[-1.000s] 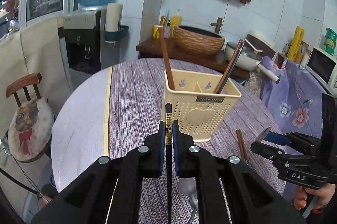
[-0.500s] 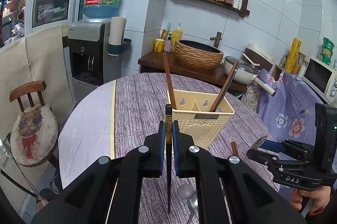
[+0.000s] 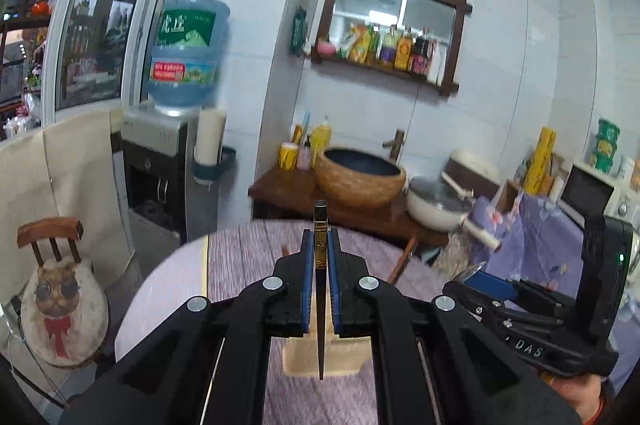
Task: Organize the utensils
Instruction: 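Lift the chopstick and spoon upright and carry both above the cream holder, then lower the chopstick and spoon into the holder and open both grippers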
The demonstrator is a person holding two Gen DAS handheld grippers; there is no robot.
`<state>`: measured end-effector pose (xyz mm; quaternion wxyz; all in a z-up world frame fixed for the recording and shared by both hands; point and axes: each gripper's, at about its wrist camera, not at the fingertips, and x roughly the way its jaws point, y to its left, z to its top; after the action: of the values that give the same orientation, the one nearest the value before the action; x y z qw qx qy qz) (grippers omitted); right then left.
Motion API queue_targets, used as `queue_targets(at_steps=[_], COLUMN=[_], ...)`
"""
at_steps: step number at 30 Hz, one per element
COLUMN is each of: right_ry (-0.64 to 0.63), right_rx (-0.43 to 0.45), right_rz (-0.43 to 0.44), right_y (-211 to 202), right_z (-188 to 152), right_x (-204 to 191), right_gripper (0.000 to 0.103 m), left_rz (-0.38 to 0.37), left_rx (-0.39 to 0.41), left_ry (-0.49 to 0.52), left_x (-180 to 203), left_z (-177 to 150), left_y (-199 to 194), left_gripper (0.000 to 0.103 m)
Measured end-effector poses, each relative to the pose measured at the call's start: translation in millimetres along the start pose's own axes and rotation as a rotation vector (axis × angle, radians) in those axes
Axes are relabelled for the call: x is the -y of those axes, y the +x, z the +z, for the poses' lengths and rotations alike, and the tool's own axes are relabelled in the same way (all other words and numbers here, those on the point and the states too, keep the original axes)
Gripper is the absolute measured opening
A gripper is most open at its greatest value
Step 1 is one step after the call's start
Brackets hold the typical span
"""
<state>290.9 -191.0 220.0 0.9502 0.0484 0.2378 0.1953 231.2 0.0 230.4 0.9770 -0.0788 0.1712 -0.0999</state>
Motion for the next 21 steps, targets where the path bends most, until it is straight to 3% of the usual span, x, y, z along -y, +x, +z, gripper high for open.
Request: queue_targets(at_steps=[4, 8, 14, 21], right_ry=[-0.017, -0.042, -0.07, -0.067], right_rx=[0.082, 0.104, 0.036, -0.032], right_rz=[-0.064, -0.117, -0.154, -0.164], right_y=[8.2, 30.1, 74.6, 99.6], right_z=[31.6, 34.9, -3.2, -44.9], right_x=[-3.0, -1.3, 6.8, 18.1], right_gripper=[0.048, 0.048, 0.048, 0.048], left_rz=[0.013, 0.041, 0.053, 0.056], left_rx=[0.039, 0.055, -0.014, -0.098], left_ry=[-0.029, -0.032, -0.003, 0.011], left_x=[5.1, 6.2, 6.8, 1.6], left_z=[25.9, 19.1, -26.3, -66.3], left_y=[20.8, 44.2, 73.2, 95.6], left_gripper=[0.008, 0.008, 0.008, 0.008])
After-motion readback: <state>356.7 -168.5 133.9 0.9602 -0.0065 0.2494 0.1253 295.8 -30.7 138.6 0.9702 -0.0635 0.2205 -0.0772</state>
